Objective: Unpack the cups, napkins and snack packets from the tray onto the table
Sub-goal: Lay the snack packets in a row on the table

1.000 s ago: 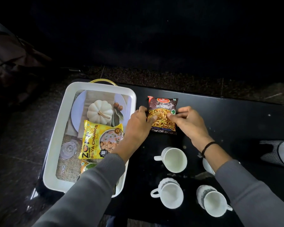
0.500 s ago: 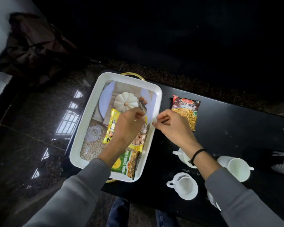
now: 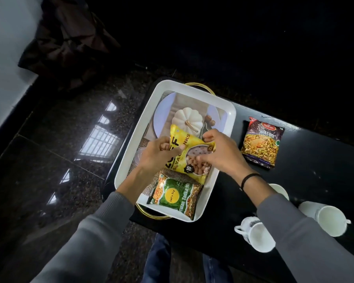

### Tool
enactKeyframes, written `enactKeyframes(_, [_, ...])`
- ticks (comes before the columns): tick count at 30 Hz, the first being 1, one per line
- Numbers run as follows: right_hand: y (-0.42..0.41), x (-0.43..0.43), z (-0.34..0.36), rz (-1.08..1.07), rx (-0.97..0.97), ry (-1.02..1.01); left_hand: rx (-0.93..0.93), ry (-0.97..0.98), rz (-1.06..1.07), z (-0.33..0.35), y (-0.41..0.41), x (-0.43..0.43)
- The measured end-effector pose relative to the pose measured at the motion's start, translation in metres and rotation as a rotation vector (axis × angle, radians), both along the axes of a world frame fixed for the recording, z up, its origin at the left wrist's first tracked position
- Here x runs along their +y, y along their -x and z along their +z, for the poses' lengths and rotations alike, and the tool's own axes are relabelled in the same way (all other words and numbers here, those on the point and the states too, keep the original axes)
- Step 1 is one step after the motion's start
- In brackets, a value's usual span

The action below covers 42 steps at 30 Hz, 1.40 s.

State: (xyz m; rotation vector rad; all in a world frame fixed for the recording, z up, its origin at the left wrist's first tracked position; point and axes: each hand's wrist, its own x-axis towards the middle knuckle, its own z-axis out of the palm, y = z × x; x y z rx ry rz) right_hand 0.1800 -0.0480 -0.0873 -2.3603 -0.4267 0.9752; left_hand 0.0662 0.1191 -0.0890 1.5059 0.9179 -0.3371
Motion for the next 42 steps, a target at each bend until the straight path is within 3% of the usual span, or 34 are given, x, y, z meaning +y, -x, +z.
enactKeyframes(3, [-0.009, -0.011, 0.007, -0.127, 0.06, -0.11, -0.108, 0.17, 0.053, 0.012, -0.007, 0.008])
enactKeyframes(6, [-0.017, -0.021, 0.012, -0.334, 0.235, -0.375, -0.144, 0.187, 0.073, 0.022, -0.015, 0.016])
enactKeyframes(8, [-0.018, -0.024, 0.013, -0.393, 0.237, -0.484, -0.114, 0.187, 0.057, 0.027, -0.019, 0.019])
enactKeyframes(12, [-0.014, -0.022, 0.013, -0.511, 0.21, -0.547, -0.083, 0.226, 0.123, 0.032, -0.027, 0.016])
enactKeyframes(16, [-0.009, -0.015, 0.01, -0.819, 0.33, -0.568, -0.148, 0.148, 0.219, 0.021, -0.029, 0.004])
enactKeyframes(21, [-0.01, -0.021, 0.017, -0.727, 0.253, -0.53, -0.24, 0.029, 0.189, 0.026, -0.043, -0.001])
enactKeyframes(23, [-0.011, -0.028, 0.02, -0.656, 0.069, -0.492, -0.296, -0.053, 0.097, 0.031, -0.046, -0.002])
enactKeyframes(27, [-0.003, -0.026, 0.023, -0.662, -0.388, -0.282, -0.271, -0.559, -0.147, 0.03, -0.054, -0.027])
enactKeyframes(30, [0.0, -0.028, 0.018, -0.663, -0.537, -0.139, -0.273, -0.71, -0.195, 0.03, -0.059, -0.048])
enactKeyframes(35, [-0.006, -0.044, 0.016, -0.688, -0.487, -0.149, -0.365, -0.621, -0.196, 0.029, -0.061, -0.06])
enactKeyframes(38, [-0.008, -0.056, 0.022, -0.679, -0.444, -0.076, -0.448, -0.669, -0.237, 0.036, -0.069, -0.061])
enactKeyframes(40, [-0.009, -0.072, 0.027, -0.618, -0.382, -0.115, -0.501, -0.723, -0.364, 0.046, -0.078, -0.057])
enactKeyframes(42, [-0.012, -0.089, 0.037, -0.534, -0.215, -0.323, -0.562, -0.877, -0.604, 0.058, -0.089, -0.058])
